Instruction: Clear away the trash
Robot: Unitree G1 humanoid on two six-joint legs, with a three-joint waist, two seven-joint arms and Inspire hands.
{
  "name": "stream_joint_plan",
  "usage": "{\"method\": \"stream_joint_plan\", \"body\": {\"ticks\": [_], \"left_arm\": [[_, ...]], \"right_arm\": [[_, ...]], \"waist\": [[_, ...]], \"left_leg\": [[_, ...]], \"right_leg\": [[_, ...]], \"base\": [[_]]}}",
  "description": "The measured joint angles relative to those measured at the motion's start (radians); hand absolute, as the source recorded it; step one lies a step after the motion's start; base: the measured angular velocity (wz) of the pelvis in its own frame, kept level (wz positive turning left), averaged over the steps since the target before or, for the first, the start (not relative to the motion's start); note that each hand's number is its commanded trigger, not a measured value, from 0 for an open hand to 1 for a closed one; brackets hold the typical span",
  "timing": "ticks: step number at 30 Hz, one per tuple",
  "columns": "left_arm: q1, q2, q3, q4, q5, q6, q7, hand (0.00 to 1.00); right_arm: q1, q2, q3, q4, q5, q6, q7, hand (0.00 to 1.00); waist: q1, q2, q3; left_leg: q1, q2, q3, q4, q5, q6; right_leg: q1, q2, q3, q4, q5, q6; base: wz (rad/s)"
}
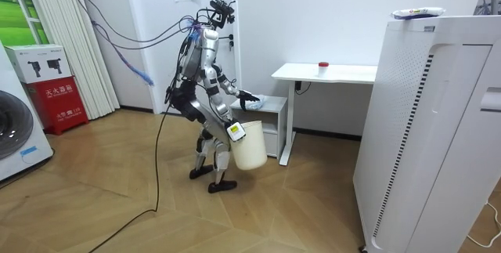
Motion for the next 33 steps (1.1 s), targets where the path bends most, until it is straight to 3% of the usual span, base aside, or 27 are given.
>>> {"method": "stream_joint_plan", "body": {"ticks": [7,8,9,17,22,33], "left_arm": [[-0.006,0.001,-0.034,0.000,0.120,0.056,0.018,0.00],[-0.006,0.001,-0.039,0.000,0.134,0.067,0.020,0.53],[-0.006,0.001,-0.050,0.000,0.143,0.072,0.021,0.98],[-0.006,-0.006,-0.110,0.000,0.162,0.112,0.014,1.00],[-0.036,0.002,-0.110,0.000,0.161,0.114,0.009,1.00],[-0.025,-0.001,-0.148,0.048,0.155,0.113,-0.054,1.00]], "right_arm": [[0.018,-0.013,0.000,-0.037,0.049,0.023,0.007,1.00],[0.019,-0.014,0.000,-0.038,0.050,0.024,0.007,1.00],[0.020,-0.015,-0.001,-0.038,0.052,0.024,0.006,1.00],[0.027,-0.016,-0.002,-0.069,0.069,0.033,0.017,1.00],[0.028,-0.016,-0.002,-0.068,0.083,0.033,0.017,1.00],[0.033,-0.014,0.001,-0.064,0.111,0.032,0.023,1.00]], "waist": [[0.000,0.005,0.0028],[0.000,0.007,0.0034],[0.000,0.007,0.0035],[-0.007,0.007,0.0035],[-0.007,0.008,0.0029],[0.002,0.007,0.0026]], "left_leg": [[0.001,0.001,0.001,0.009,0.000,0.000],[0.001,0.001,0.001,0.010,0.000,0.000],[0.001,0.000,0.001,0.011,0.000,0.000],[-0.001,-0.004,0.001,0.012,0.000,0.000],[0.000,-0.004,0.002,0.013,0.000,0.000],[0.011,-0.002,0.008,0.007,0.000,0.000]], "right_leg": [[0.000,-0.003,0.000,0.005,-0.001,-0.001],[0.000,-0.003,0.000,0.006,-0.001,-0.001],[0.000,-0.004,0.000,0.008,-0.001,-0.001],[-0.006,-0.012,0.000,0.020,-0.005,-0.003],[-0.005,-0.014,0.001,0.021,-0.005,-0.003],[0.001,-0.003,0.008,0.015,-0.004,-0.003]], "base": [[0.01],[0.00],[0.00],[0.01],[0.00],[-0.01]]}}
